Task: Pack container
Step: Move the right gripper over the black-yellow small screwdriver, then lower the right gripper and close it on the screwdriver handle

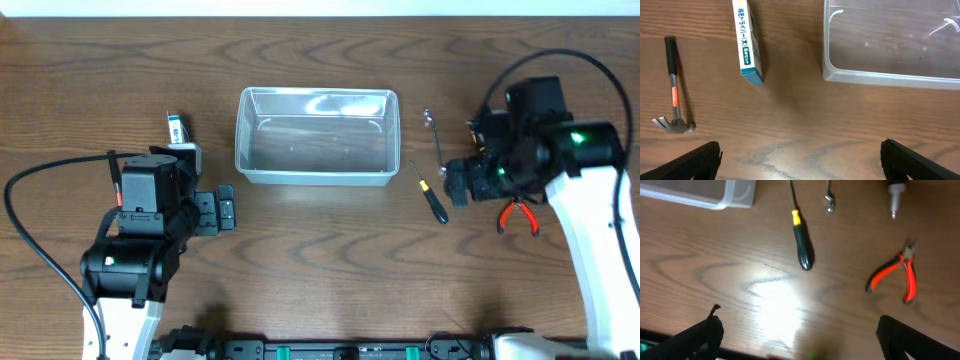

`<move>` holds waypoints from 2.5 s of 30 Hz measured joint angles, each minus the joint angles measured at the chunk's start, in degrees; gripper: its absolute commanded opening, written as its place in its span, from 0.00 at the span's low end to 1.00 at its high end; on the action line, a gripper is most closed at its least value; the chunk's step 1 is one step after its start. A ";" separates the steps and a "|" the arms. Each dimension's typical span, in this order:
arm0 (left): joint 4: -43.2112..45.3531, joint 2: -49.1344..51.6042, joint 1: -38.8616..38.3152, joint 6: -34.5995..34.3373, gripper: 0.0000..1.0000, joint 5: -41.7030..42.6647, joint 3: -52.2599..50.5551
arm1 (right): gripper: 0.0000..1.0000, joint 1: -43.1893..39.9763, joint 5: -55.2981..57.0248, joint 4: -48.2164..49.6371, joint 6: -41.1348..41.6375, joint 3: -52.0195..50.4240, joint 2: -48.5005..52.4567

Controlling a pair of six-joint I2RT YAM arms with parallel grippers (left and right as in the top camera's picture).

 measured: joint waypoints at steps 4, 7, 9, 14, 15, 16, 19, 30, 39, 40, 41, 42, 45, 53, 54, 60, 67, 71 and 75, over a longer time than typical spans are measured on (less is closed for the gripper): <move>-0.50 0.00 0.00 -0.39 0.98 0.00 0.00 | 0.99 1.29 1.55 1.16 -4.48 -0.02 4.39; -1.01 0.00 0.00 -1.05 0.98 0.07 0.00 | 0.99 3.21 2.36 3.93 -6.38 -0.02 8.20; -1.20 0.00 0.00 -1.27 0.98 0.13 0.00 | 0.99 4.66 2.62 5.22 -7.30 -0.02 10.71; -1.75 -0.02 0.00 -1.33 0.98 0.13 0.00 | 0.99 7.85 3.13 9.25 -9.57 -0.09 15.37; -1.77 -0.02 0.00 -1.36 0.98 0.13 0.00 | 0.99 8.04 3.13 9.57 -9.70 -0.09 15.65; -1.81 -0.02 0.00 -1.33 0.98 0.13 0.00 | 0.99 8.35 3.13 10.27 -9.90 -0.09 16.39; -1.88 -0.02 0.00 -1.33 0.98 0.13 0.00 | 0.99 8.39 3.21 11.52 -10.51 -0.09 17.90; -1.36 -0.02 0.00 -1.36 0.98 0.13 0.02 | 0.99 8.37 3.34 20.06 -11.74 -7.61 19.98; -0.83 -0.02 0.00 -1.49 0.98 0.13 0.02 | 0.99 8.37 2.51 29.05 -12.04 -15.98 19.98; -0.83 0.00 0.00 -1.49 0.98 0.13 0.02 | 0.98 8.37 2.43 30.18 -12.04 -16.72 19.98; -0.85 -0.02 0.00 -1.49 0.98 0.13 0.02 | 0.98 8.39 2.40 31.04 -12.07 -17.31 19.98; -0.83 -0.02 0.00 -1.49 0.98 0.13 0.02 | 0.98 8.39 2.40 32.00 -12.04 -17.97 19.98; -0.85 -0.02 0.00 -1.49 0.98 0.13 0.02 | 0.98 8.39 2.40 34.36 -12.07 -19.69 19.98; -0.85 -0.02 0.00 -1.49 0.98 0.13 0.02 | 0.96 8.37 5.05 37.48 -11.74 -21.09 19.76; -0.85 -0.02 0.00 -1.49 0.98 0.13 0.02 | 0.96 8.37 6.32 37.42 -11.52 -21.49 19.78; -0.85 -0.02 0.00 -1.49 0.98 0.13 0.02 | 0.96 8.37 8.94 36.72 -11.23 -23.08 19.96; -0.85 0.00 0.00 -1.49 0.98 0.13 0.02 | 0.92 8.37 8.70 37.24 -10.80 -23.41 19.93; -0.85 -0.02 0.00 -1.49 0.98 0.13 0.02 | 0.84 8.37 8.24 37.90 -10.16 -23.98 19.58; -0.85 -0.02 0.00 -1.49 0.98 0.13 0.02 | 0.70 8.37 7.74 38.34 -9.09 -24.26 19.45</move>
